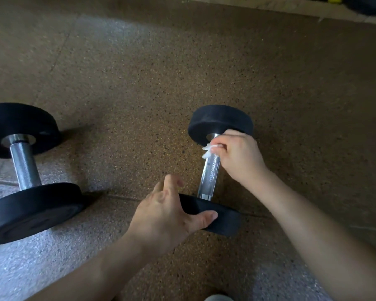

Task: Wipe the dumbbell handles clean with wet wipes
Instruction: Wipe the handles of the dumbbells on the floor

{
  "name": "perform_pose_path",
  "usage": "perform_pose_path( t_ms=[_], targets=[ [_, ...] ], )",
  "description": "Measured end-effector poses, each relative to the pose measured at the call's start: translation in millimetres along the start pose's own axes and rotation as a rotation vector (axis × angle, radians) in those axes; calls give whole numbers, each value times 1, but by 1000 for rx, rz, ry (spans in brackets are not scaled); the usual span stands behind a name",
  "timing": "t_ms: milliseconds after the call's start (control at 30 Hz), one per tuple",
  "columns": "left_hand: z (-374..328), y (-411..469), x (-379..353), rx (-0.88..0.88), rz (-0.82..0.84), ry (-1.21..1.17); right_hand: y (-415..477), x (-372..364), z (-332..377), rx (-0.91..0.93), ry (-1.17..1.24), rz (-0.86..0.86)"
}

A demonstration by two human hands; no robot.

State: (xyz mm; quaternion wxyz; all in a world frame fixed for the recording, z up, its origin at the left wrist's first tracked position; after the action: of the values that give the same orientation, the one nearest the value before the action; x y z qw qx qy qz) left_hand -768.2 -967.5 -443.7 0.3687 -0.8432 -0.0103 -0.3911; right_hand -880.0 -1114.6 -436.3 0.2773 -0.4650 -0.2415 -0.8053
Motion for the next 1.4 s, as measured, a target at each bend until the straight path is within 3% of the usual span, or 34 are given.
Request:
perform_pose_path(
  t_ms=[67, 167, 300, 367, 467, 600, 733, 867, 1033, 1167, 1333, 1400],
  targets=[
    [-2, -2, 0, -11, -5, 1, -12, -6, 4, 3, 7, 42],
    [-6, -7, 0, -69, -57, 35, -43, -17, 34, 128, 130, 251],
    [-18, -16, -2, -261, -203, 126, -11, -6, 5, 60, 21, 40],
    [-25, -23, 4, -390, -296, 154, -18, -10, 9, 34, 65, 45],
    [-29, -29, 2, -489, -264, 89, -39, -18, 25, 68, 155, 200],
    [-26, -29, -2, -556, -240, 13, -24, -2, -4, -76, 95, -28],
    [-25, -32, 0, -650, -219, -29, -48, -10, 18, 7, 167, 143],
    [-29, -30, -1, -736, -220, -62, -23, 6, -15, -107, 62, -85],
    [-16, -25, -3, -694, -174, -133, -53, -1, 14, 45, 119, 105],
    [-21, -33, -10, -741, -201, -46, -18, 21, -11, 8, -64, -146],
    [-26, -37, -13, -818, -210, 24, -54, 4, 9, 80, 21, 120],
    [-30, -38, -17, -844, -206, 55, -35, 7, -4, 75, -56, 71]
  ],
)
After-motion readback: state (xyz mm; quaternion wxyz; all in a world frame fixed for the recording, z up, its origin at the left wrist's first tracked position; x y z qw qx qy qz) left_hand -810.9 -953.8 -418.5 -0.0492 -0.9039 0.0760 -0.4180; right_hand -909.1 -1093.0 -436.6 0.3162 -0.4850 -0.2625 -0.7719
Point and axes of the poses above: each hand's wrist, its own y-axis towards the middle knuckle, its own x-axis out of the back of the hand, z = x × y, the point moved 8 cm from there along y, towards the middle knuckle, and after that the axes turned 10 degrees about x, right-handed, at the moved point
